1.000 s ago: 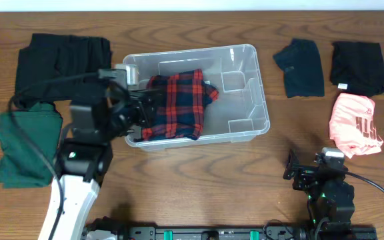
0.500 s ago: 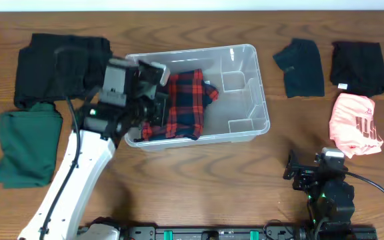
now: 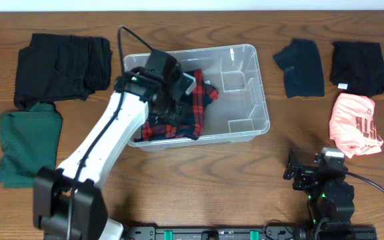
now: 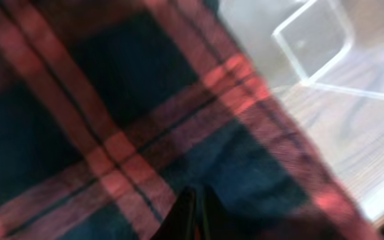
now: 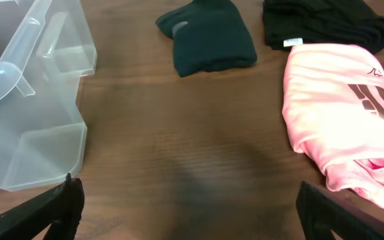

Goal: Pack container
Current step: 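Press the plaid shirt flat in the bin, release, withdraw left gripper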

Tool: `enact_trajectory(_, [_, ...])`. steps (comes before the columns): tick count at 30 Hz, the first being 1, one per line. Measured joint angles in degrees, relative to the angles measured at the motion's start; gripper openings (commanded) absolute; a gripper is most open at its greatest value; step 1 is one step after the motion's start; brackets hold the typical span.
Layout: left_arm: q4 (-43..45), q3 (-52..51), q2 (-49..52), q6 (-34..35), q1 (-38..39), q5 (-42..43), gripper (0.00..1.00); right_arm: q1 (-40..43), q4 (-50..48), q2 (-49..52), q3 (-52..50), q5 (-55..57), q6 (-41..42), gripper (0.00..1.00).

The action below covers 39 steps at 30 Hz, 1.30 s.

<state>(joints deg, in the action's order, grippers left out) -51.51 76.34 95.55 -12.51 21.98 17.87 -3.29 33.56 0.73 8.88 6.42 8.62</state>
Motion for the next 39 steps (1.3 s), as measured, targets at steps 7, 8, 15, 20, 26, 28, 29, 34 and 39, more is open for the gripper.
enact_trajectory(7, [-1.9, 0.0, 5.5, -2.4, 0.0, -0.3, 0.06, 0.0, 0.0, 0.0, 0.0, 0.0, 0.0, 0.99])
enact_trajectory(8, [-1.9, 0.0, 6.1, -2.6, 0.0, -0.3, 0.06, 0.0, 0.0, 0.0, 0.0, 0.0, 0.0, 0.99])
enact_trajectory(15, [-1.8, 0.0, 10.2, -2.8, 0.1, -1.4, 0.06, 0.0, 0.0, 0.0, 0.0, 0.0, 0.0, 0.99])
enact_trajectory(20, [-1.0, 0.0, 13.1, -2.7, 0.3, -2.4, 0.06, 0.0, 0.0, 0.0, 0.0, 0.0, 0.0, 0.99])
enact_trajectory(26, [0.6, 0.0, 15.3, -1.3, 0.6, -5.0, 0.06, 0.0, 0.0, 0.0, 0.0, 0.0, 0.0, 0.99])
enact_trajectory(28, [1.3, 0.0, 15.3, -0.5, 0.7, -6.4, 0.06, 0.0, 0.0, 0.0, 0.0, 0.0, 0.0, 0.99])
enact_trajectory(29, [1.7, 0.0, 15.3, 0.3, 0.8, -7.3, 0.06, 0.0, 0.0, 0.0, 0.0, 0.0, 0.0, 0.99])
enact_trajectory(34, [3.4, 0.1, 15.3, 4.6, 1.1, -13.8, 0.06, 0.0, 0.0, 0.0, 0.0, 0.0, 0.0, 0.99])
enact_trajectory(39, [3.6, 0.2, 15.0, 7.7, 1.0, -17.2, 0.06, 0.0, 0.0, 0.0, 0.0, 0.0, 0.0, 0.99])
